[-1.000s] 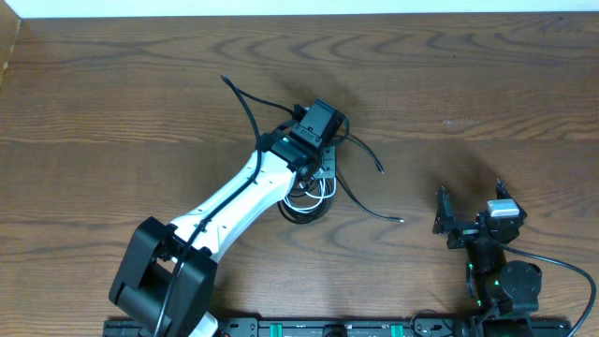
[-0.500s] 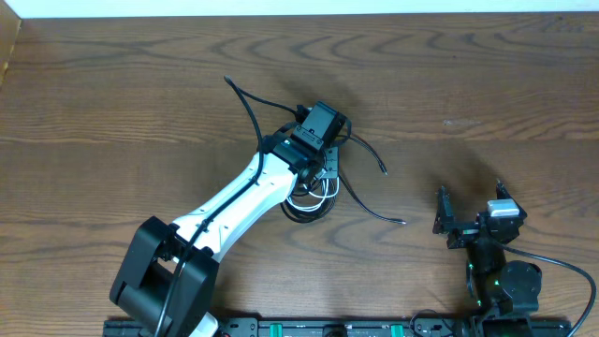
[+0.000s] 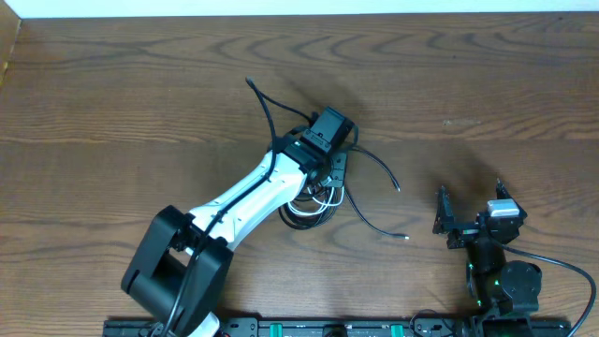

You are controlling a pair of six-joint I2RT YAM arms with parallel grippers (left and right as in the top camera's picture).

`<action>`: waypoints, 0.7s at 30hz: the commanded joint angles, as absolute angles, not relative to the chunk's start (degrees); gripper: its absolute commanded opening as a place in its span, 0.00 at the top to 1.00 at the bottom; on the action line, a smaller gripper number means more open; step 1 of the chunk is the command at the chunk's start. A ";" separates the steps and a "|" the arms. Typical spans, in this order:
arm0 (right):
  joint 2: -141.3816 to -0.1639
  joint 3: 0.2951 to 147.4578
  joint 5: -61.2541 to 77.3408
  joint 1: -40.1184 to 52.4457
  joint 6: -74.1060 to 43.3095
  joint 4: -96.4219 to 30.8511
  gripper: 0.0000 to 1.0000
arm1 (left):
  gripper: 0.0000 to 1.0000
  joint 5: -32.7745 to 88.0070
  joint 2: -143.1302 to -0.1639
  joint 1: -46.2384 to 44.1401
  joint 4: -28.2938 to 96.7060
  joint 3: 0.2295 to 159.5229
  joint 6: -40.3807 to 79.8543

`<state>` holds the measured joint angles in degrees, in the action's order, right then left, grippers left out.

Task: Untangle cables
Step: 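Lift the grasped black cables upward with the left gripper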

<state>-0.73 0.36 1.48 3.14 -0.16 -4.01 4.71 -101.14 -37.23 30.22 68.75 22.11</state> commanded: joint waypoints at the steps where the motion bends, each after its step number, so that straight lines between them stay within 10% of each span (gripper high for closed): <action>1: -0.64 0.32 1.19 3.42 0.49 -4.27 0.01 | 0.93 9.63 -94.52 -36.18 29.91 69.28 18.46; 21: -0.64 0.32 1.39 3.42 0.45 -4.25 0.01 | 0.92 2.33 -94.43 -35.16 31.18 67.55 20.16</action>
<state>-0.73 0.38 1.50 3.14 -0.16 -4.01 2.50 -94.21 -35.62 32.01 67.90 19.66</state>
